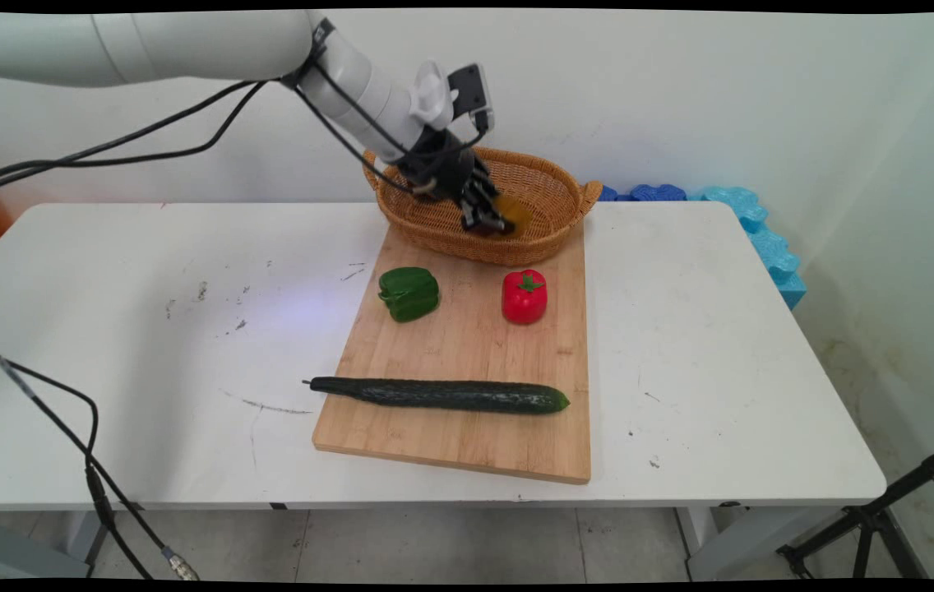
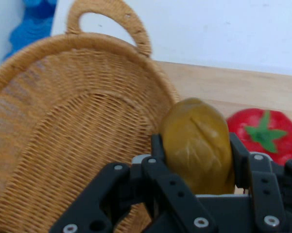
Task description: Place the picked object in the vegetable basket
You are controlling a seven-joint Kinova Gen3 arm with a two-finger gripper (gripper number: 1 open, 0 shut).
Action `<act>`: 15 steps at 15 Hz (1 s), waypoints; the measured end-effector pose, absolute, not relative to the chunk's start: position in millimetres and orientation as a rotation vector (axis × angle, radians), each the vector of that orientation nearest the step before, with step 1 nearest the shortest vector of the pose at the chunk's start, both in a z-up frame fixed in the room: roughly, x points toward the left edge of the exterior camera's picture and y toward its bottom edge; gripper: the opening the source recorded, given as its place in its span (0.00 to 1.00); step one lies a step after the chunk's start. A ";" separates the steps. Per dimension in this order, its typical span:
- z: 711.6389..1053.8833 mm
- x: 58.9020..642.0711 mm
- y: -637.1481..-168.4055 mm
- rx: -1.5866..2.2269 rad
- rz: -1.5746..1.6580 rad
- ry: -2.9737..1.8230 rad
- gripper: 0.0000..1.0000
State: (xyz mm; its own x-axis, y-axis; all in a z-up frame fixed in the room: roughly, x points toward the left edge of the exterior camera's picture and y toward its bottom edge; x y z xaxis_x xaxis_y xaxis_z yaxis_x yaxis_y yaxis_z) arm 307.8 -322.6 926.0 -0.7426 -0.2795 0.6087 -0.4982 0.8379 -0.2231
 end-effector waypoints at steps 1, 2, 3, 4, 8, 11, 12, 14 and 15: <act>926.6 308.7 -327.7 0.562 0.517 -2.441 0.00; 927.5 309.9 -334.4 0.557 0.532 -2.442 0.00; 927.6 311.1 -341.1 0.551 0.548 -2.445 0.00; 927.3 312.8 -349.2 0.546 0.566 -2.448 0.00; 919.9 318.8 -386.7 0.529 0.638 -2.461 0.00; 908.7 321.4 -408.6 0.524 0.666 -2.471 0.00; 903.0 321.9 -416.9 0.523 0.673 -2.475 0.00; 890.9 322.0 -431.1 0.522 0.679 -2.480 0.00; 885.1 321.4 -437.1 0.521 0.678 -2.481 0.00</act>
State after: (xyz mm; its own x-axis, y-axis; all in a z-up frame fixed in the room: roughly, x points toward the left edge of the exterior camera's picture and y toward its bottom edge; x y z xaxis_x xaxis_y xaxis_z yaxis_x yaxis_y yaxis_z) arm 321.4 -437.1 885.1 -0.7954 -0.2230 0.5636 -0.4786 0.8016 -0.3583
